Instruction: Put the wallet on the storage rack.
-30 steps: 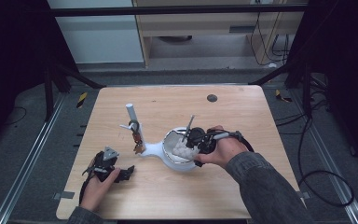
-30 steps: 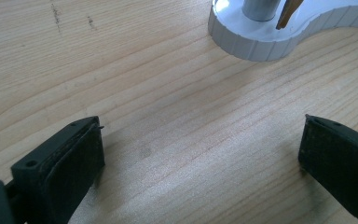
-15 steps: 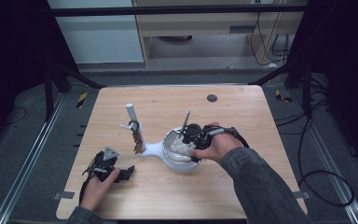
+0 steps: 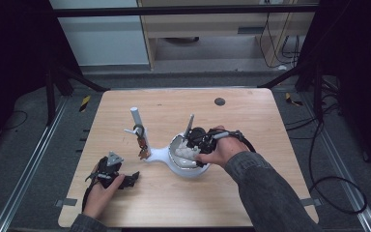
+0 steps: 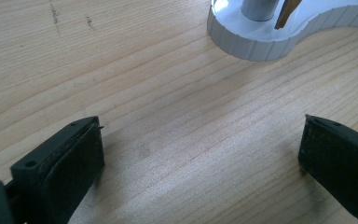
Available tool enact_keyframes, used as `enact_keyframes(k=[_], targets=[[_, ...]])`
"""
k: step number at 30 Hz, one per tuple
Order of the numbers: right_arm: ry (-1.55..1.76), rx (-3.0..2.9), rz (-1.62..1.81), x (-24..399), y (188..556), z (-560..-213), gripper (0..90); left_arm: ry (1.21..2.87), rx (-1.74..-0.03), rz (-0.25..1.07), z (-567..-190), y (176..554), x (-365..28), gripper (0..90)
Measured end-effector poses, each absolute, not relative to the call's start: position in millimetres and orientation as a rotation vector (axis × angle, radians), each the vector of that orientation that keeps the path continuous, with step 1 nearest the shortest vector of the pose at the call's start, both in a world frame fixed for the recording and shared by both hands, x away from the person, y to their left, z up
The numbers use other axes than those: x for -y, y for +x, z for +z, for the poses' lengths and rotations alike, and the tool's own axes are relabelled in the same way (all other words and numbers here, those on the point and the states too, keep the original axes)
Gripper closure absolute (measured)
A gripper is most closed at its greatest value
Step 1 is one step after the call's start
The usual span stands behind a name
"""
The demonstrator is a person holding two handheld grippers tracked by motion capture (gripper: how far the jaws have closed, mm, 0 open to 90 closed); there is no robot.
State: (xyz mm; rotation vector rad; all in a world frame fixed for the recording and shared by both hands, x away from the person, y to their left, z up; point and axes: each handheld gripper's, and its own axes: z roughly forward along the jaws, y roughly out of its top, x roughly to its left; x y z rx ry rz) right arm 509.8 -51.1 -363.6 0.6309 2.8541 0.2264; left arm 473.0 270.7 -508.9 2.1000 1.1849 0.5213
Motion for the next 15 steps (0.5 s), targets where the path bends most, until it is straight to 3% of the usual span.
enact_keyframes(k=[15], targets=[[0.649,-2.852,0.226,49.9,514.2,-366.2,31.6,2.101,-1.183,0.521,-508.9,473.0,-270.6,0.0]])
